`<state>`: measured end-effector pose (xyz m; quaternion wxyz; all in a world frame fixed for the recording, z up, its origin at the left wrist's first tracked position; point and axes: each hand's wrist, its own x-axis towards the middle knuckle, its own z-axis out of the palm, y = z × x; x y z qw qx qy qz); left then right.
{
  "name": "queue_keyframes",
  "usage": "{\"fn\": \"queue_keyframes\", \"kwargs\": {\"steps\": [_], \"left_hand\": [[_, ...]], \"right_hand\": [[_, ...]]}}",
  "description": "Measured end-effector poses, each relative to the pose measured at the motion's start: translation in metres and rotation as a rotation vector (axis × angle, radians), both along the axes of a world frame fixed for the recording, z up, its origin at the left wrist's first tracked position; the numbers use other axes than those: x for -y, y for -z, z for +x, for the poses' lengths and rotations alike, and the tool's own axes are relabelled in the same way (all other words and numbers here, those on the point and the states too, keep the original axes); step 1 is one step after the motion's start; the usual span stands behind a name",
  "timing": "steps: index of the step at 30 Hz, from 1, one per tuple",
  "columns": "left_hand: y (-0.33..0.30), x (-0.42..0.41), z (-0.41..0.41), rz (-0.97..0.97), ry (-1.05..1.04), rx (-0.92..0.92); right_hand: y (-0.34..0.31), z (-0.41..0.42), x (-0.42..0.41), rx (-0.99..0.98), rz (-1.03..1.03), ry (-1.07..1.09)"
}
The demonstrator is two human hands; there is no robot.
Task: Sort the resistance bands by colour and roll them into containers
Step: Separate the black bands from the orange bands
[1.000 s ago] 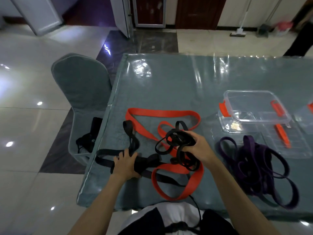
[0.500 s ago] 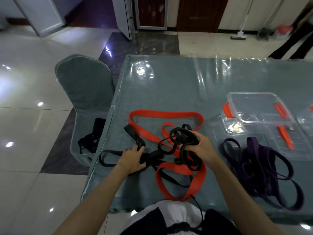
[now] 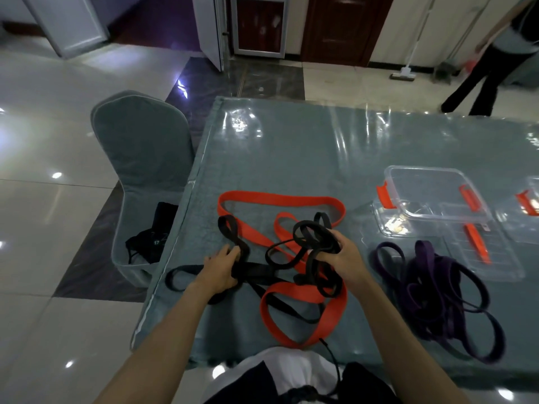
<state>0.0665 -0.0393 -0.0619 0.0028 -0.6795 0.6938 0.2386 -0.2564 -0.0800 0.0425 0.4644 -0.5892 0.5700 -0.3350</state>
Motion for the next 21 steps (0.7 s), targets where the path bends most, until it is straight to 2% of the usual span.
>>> {"fn": "queue_keyframes", "kwargs": {"steps": [3, 7, 12, 15, 17, 21], "left_hand": [[0.001, -0.007, -0.01, 0.021, -0.074, 0.067], [0.004, -0.011, -0.019, -0.062, -0.04, 0.171], [0.003, -0.011, -0.018, -0.14, 0.003, -0.062], [-0.015, -0.011, -0.015, -0.135, -0.053, -0.219], [-0.032, -0.012, -0.011, -0.145, -0.164, -0.335], [-0.079, -0.011, 0.002, -0.222, -0.515, -0.572]], "right_hand": [[0.0, 0.002, 0.0, -0.004, -0.009, -0.012], [0.001, 0.002, -0.002, 0.0, -0.006, -0.034], [-0.001, 0.002, -0.004, 0.02, -0.001, -0.04], [-0.004, 0.001, -0.004, 0.036, 0.003, -0.057], [-0.005, -0.001, -0.004, 0.04, 0.0, -0.061], [-0.005, -0.006, -0.005, 0.04, -0.01, -0.023]]}}
